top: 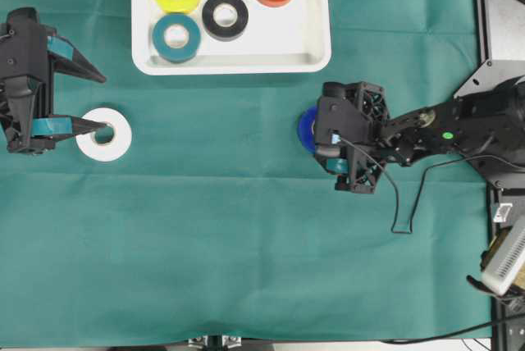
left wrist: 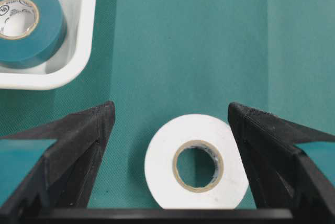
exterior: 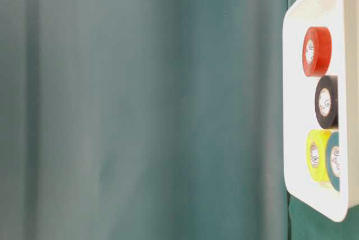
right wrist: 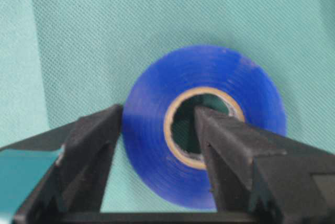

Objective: Put the tape alternately from left to right into the white case.
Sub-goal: 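Grasp the blue roll with the right gripper and lift it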

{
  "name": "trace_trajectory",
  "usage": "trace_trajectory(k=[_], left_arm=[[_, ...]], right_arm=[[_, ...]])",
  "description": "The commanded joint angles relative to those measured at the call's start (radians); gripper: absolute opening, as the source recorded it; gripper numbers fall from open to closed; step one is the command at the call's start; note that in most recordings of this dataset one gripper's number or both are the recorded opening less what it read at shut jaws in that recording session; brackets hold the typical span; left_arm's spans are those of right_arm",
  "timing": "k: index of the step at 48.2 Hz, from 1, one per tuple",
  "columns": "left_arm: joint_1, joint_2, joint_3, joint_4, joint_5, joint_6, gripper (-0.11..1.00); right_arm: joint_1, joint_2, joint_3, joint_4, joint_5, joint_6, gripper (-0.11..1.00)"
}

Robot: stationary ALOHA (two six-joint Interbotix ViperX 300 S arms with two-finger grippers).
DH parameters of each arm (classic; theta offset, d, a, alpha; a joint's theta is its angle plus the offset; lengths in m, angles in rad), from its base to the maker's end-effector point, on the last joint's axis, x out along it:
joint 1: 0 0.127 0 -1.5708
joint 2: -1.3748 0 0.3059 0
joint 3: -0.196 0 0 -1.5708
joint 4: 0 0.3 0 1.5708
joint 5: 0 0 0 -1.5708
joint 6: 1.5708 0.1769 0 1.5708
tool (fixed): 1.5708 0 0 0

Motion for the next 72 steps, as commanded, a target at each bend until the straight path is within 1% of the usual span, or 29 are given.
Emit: trace_trajectory(k=[1,5,8,14,16,28,46,53,62,72], left_arm=[[0.0,-0.003,-0.009,-0.002,-0.008,0.0,0.79],[0.0,-0.003,-0.009,-0.002,-0.008,0.0,0.79],[0.0,-0.003,-0.011,-0.002,-0.008,0.0,0.79],[0.0,-0.003,-0.011,-0.002,-0.008,0.0,0.79],[0.0,-0.003,-0.009,-0.002,-0.008,0.0,0.79],[0.0,-0.003,-0.011,-0.002,-0.008,0.0,0.79],[0.0,-0.003,-0.009,-0.002,-0.008,-0.002,0.79],[0.0,-0.003,-0.011,-0.002,-0.008,-0.002,0.79],[0.0,-0.003,-0.012,-0.002,-0.006,0.0,0.79],[0.0,-0.003,-0.011,-0.002,-0.006,-0.003,0.79]], right_arm=[[0.0,0.002,-0.02,0.0,0.005,-0.003,0.71],[0.0,-0.002,-0.025,0.002,0.008,-0.003,0.68],[0.0,-0.002,-0.028,0.0,0.008,-0.003,0.61],[0.0,-0.006,-0.034,0.0,0.008,-0.003,0.32],[0.0,-0.011,-0.037,0.0,0.006,-0.005,0.27],[0.002,-0.064,-0.04,0.002,0.003,-0.005,0.27],[0.002,-0.222,-0.071,-0.003,0.009,-0.011,0.27],[0.0,-0.25,-0.074,-0.011,0.018,-0.012,0.27],[-0.006,-0.245,-0.087,-0.049,0.092,-0.011,0.27],[-0.054,-0.244,-0.12,-0.091,0.198,-0.012,0.27]])
